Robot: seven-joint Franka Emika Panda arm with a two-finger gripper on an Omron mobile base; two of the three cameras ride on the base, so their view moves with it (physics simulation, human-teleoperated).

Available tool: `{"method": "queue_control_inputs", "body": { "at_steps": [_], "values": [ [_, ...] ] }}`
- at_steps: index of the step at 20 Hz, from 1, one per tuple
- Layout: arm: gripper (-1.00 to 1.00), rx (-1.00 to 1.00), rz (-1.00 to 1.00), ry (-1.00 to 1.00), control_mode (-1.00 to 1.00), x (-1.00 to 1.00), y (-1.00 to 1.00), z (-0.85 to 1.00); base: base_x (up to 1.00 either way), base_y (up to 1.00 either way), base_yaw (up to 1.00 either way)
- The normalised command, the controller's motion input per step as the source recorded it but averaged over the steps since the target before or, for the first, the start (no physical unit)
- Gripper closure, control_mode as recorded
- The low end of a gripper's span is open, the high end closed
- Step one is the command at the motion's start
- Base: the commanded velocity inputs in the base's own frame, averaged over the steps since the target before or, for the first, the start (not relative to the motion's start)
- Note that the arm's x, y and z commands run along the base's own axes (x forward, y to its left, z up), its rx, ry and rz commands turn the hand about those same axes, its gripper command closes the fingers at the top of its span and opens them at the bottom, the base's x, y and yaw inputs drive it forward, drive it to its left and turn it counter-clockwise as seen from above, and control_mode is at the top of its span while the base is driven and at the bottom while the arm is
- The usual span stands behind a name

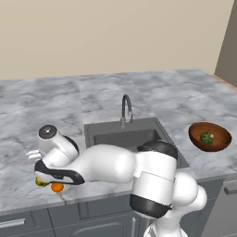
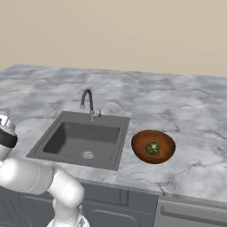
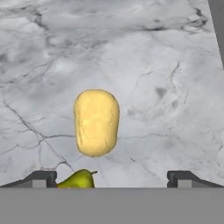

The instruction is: There is a mixed pile of frozen fruits and vegetables on the counter. Locate all the frozen vegetables and place the items in a bowl on the counter. Take all the frozen fruits and defrost them in a running sink.

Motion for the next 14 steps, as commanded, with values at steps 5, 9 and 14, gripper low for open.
{"method": "queue_control_inputs", "body": {
  "at_steps": [5,9,14],
  "values": [
    [-1.00,0.00,0.00,0.01,-1.00,0.27,0.09,-0.31,0.00,0.00,0.00],
    [-1.00,0.00,0.00,0.03,-1.00,0.24,0.18,-0.44,0.00,0.00,0.00],
    [-1.00,0.00,0.00,0.02,-1.00,0.21,0.18,-0.40,0.00,0.00,0.00]
  ]
}}
